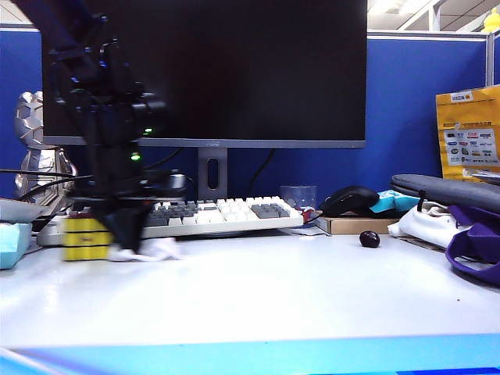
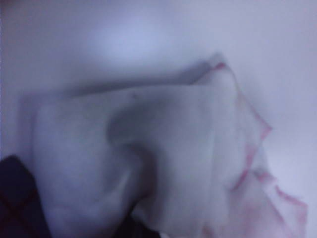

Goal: Use the wet wipes on the table to wipe the cherry juice off the table, then put the wipes back on the table.

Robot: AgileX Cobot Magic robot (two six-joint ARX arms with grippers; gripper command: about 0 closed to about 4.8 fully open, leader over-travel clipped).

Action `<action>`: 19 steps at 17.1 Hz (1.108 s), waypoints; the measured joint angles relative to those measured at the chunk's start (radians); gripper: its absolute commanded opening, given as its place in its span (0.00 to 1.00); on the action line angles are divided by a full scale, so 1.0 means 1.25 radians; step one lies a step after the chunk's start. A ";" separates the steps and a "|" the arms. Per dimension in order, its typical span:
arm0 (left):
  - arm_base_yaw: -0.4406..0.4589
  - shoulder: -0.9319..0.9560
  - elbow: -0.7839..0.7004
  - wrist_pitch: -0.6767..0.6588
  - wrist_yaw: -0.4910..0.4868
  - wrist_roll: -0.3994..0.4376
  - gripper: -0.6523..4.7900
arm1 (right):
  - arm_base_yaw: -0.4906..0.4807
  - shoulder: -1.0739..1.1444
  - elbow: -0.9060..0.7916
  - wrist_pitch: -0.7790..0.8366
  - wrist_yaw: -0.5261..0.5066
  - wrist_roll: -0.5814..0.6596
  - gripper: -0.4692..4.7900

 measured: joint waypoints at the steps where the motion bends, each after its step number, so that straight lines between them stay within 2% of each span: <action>1: 0.020 -0.001 0.000 -0.011 -0.020 0.002 0.11 | 0.000 -0.001 0.000 0.000 0.000 0.000 0.09; 4: 0.048 -0.002 0.003 -0.026 -0.022 0.001 0.11 | 0.000 -0.001 0.000 0.000 0.000 0.000 0.09; 6: 0.038 0.000 0.010 -0.031 -0.015 0.002 0.11 | 0.000 -0.001 0.000 0.000 0.000 0.000 0.09; 10: -0.027 0.012 0.038 -0.038 -0.032 0.013 0.11 | 0.000 -0.001 0.000 0.000 0.000 0.000 0.09; 15: -0.147 0.024 0.058 -0.066 0.090 0.085 0.11 | 0.000 -0.001 0.000 0.000 0.000 0.000 0.09; 17: -0.158 0.023 0.060 -0.096 0.085 0.081 0.11 | 0.000 -0.001 0.000 0.000 0.000 0.000 0.09; 19: -0.138 0.022 0.062 -0.132 0.036 0.078 0.11 | 0.000 -0.001 0.000 0.000 0.000 0.000 0.09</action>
